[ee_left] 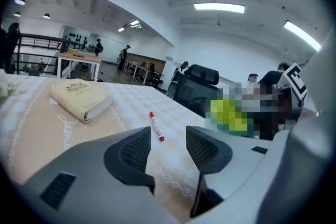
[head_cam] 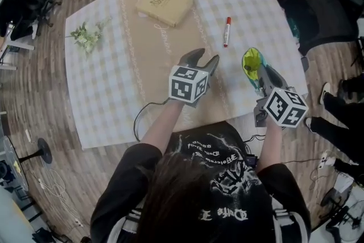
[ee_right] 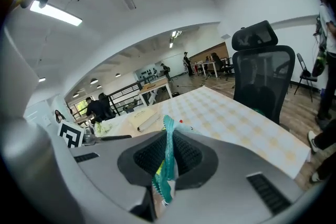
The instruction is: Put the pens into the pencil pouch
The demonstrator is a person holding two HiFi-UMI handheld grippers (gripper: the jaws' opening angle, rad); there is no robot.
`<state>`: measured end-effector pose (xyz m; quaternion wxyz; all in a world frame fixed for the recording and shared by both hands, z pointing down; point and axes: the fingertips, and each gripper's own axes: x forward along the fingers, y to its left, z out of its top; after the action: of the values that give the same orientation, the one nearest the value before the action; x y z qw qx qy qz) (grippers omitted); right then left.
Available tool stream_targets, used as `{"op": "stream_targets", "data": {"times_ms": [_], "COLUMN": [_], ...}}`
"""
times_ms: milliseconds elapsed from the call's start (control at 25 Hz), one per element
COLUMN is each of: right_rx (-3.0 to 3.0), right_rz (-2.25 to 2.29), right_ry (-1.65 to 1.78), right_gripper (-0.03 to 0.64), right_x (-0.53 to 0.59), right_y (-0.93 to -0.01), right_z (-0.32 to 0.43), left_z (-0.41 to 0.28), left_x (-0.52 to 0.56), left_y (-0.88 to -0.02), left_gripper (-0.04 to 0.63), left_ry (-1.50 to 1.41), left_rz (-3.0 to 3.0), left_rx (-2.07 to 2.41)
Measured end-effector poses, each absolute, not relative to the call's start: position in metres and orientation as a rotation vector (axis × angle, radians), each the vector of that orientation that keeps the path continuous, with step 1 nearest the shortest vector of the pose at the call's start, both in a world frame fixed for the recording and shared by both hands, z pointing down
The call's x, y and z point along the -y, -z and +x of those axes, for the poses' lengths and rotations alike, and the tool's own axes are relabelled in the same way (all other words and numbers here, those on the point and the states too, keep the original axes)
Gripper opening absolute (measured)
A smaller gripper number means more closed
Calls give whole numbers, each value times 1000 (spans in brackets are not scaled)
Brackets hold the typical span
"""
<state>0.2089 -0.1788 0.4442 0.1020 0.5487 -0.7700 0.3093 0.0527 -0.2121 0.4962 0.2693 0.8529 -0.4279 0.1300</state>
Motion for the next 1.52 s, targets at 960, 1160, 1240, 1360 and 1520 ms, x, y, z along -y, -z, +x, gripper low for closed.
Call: {"op": "stream_targets", "data": {"times_ms": [960,1160,1240,1360,1520], "right_rx": [2175,2188,2196,2207,2227], "right_rz": [1724,1687,1675,1667,1652], "right_ry": [-1010,-1023,-1023,-1031,-1040], "right_gripper": [40,40,40,40,40], "right_x": [203,204,204,206,208], "right_y": [-468,-472,-472,-472,-473], "right_z": [312,313,313,317,318], "left_z": [138,136,132,132,136], "left_x": [301,305,306,307,306], "left_y": [-599,-613,-617,-619,-619], "left_gripper": [225,207,192,176,165], "left_ry": [-737,-790,-809,-841,-921], "left_rz": [2031,1983,1965,1970,1991], "left_rx": [1340,1361,1383,1401,1404]}}
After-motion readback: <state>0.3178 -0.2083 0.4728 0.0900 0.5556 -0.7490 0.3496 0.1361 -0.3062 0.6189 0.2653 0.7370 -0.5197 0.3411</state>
